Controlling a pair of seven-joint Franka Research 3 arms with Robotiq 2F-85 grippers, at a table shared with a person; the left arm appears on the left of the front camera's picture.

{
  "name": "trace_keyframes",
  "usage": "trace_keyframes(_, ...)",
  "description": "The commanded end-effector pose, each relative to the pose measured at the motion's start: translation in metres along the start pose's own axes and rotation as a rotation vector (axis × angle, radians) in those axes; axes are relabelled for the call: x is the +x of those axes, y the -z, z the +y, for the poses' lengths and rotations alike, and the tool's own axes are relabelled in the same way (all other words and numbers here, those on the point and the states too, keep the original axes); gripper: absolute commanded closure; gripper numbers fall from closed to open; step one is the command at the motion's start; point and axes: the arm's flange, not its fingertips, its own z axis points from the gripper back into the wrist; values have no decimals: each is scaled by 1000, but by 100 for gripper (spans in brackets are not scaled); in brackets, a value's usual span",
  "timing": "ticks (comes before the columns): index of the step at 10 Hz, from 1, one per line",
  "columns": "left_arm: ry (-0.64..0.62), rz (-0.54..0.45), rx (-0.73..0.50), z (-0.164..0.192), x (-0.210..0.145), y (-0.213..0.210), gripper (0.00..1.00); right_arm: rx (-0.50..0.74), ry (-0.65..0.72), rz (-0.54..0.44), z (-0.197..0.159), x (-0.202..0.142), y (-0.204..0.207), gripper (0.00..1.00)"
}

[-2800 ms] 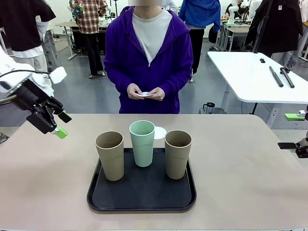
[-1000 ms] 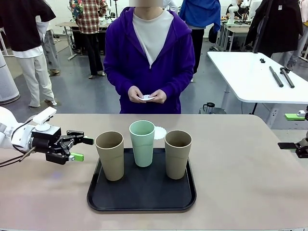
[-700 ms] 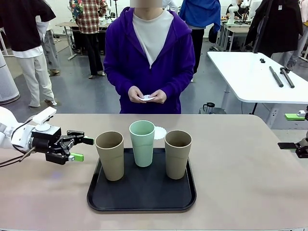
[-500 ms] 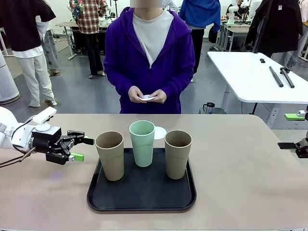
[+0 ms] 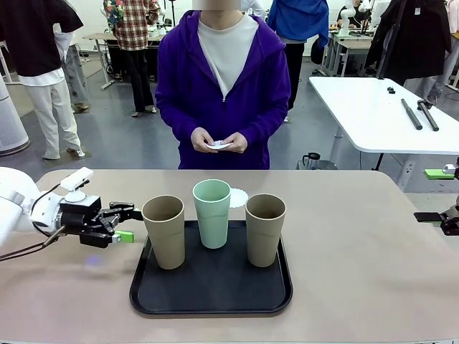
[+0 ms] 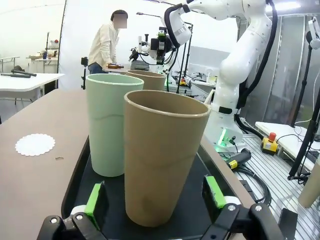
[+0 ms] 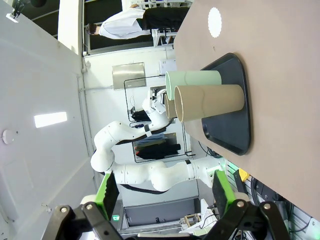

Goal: Place coasters on the table and set cups on them.
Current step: Pick up one Reusable plastic cup and place it on a coaster set by the human.

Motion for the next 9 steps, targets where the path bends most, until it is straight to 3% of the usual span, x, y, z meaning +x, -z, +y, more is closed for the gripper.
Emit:
trace_keyframes(1, 27, -18, 14, 5, -1, 9, 0, -1, 13, -2, 0, 0, 0, 0)
trace_keyframes(9, 33, 12, -47, 13, -10, 40, 0, -1, 13, -2, 0, 0, 0, 0)
